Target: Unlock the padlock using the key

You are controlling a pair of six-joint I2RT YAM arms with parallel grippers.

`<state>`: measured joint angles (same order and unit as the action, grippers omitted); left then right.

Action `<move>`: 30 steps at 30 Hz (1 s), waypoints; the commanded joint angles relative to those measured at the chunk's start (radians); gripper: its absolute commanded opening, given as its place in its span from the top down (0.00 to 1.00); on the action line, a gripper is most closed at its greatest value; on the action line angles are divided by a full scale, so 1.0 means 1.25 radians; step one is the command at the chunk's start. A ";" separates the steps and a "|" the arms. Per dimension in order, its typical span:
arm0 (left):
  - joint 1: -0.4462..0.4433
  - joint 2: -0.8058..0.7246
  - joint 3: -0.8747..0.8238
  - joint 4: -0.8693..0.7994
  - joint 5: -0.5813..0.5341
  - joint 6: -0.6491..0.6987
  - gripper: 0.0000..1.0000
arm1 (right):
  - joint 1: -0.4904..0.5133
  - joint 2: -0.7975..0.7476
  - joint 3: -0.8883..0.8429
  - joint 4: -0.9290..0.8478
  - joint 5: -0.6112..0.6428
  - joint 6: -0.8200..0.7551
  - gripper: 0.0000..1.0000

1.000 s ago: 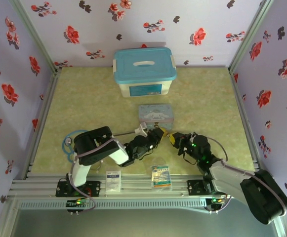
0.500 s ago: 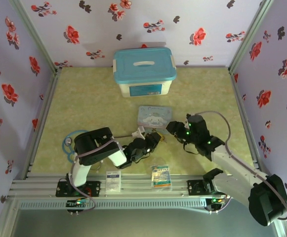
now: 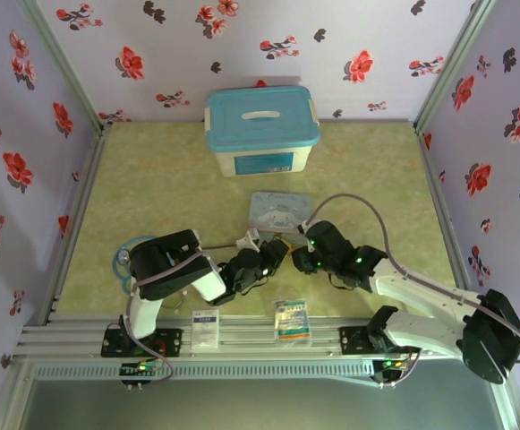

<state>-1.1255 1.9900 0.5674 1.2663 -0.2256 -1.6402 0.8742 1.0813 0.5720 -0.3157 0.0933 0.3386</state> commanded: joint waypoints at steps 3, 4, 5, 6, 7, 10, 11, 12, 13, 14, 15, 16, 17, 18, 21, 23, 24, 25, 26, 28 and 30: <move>0.005 -0.031 -0.003 0.037 0.018 0.009 1.00 | 0.055 0.056 -0.009 0.047 0.095 -0.067 0.68; 0.004 -0.031 -0.002 0.036 0.018 0.009 1.00 | 0.059 0.061 -0.008 0.051 0.092 -0.068 0.68; 0.005 -0.031 -0.001 0.037 0.017 0.008 1.00 | 0.064 0.064 -0.011 0.057 0.096 -0.070 0.69; 0.005 -0.031 0.001 0.037 0.018 0.009 1.00 | 0.069 0.065 -0.013 0.060 0.099 -0.073 0.70; 0.005 -0.032 0.001 0.037 0.020 0.011 1.00 | 0.071 0.065 -0.015 0.057 0.104 -0.073 0.71; 0.005 -0.036 0.001 0.036 0.020 0.013 1.00 | 0.072 0.065 -0.022 0.064 0.107 -0.071 0.72; 0.005 -0.038 0.001 0.036 0.020 0.013 1.00 | 0.074 0.072 -0.020 0.064 0.114 -0.070 0.72; 0.005 -0.037 0.002 0.037 0.022 0.011 1.00 | 0.075 0.082 -0.014 0.061 0.118 -0.069 0.72; 0.005 -0.037 0.001 0.037 0.022 0.008 1.00 | 0.078 0.092 -0.010 0.060 0.122 -0.070 0.72; 0.005 -0.038 0.003 0.038 0.023 0.003 1.00 | 0.084 0.106 -0.003 0.055 0.138 -0.069 0.72; 0.007 -0.039 0.002 0.039 0.023 -0.003 1.00 | 0.095 0.119 0.003 0.054 0.153 -0.071 0.72; 0.007 -0.044 0.001 0.039 0.024 0.000 1.00 | 0.106 0.127 0.005 0.058 0.166 -0.075 0.72; 0.007 -0.052 0.000 0.038 0.024 0.009 1.00 | 0.115 0.135 0.007 0.059 0.182 -0.078 0.72; 0.007 -0.058 -0.001 0.037 0.024 0.015 1.00 | 0.121 0.143 0.011 0.061 0.185 -0.083 0.73; 0.008 -0.061 0.002 0.036 0.033 0.016 1.00 | 0.138 0.157 0.014 0.079 0.214 -0.092 0.78; 0.006 -0.052 0.006 0.038 0.042 0.000 1.00 | 0.142 0.157 0.006 0.119 0.214 -0.093 0.79; 0.005 -0.048 0.008 0.039 0.046 -0.001 1.00 | 0.144 0.162 0.006 0.134 0.216 -0.096 0.80; 0.004 -0.047 0.009 0.037 0.048 0.002 1.00 | 0.146 0.169 0.008 0.143 0.221 -0.098 0.82; 0.003 -0.048 0.008 0.037 0.048 0.004 1.00 | 0.147 0.178 0.011 0.155 0.223 -0.099 0.84; 0.003 -0.052 0.007 0.036 0.050 0.017 1.00 | 0.147 0.185 0.014 0.176 0.214 -0.092 0.87; 0.004 -0.054 0.004 0.036 0.050 0.024 0.97 | 0.144 0.181 0.003 0.218 0.198 -0.063 0.88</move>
<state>-1.1080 1.9697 0.5587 1.2095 -0.2104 -1.6279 1.0424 1.3014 0.5697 -0.1837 0.3668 0.2352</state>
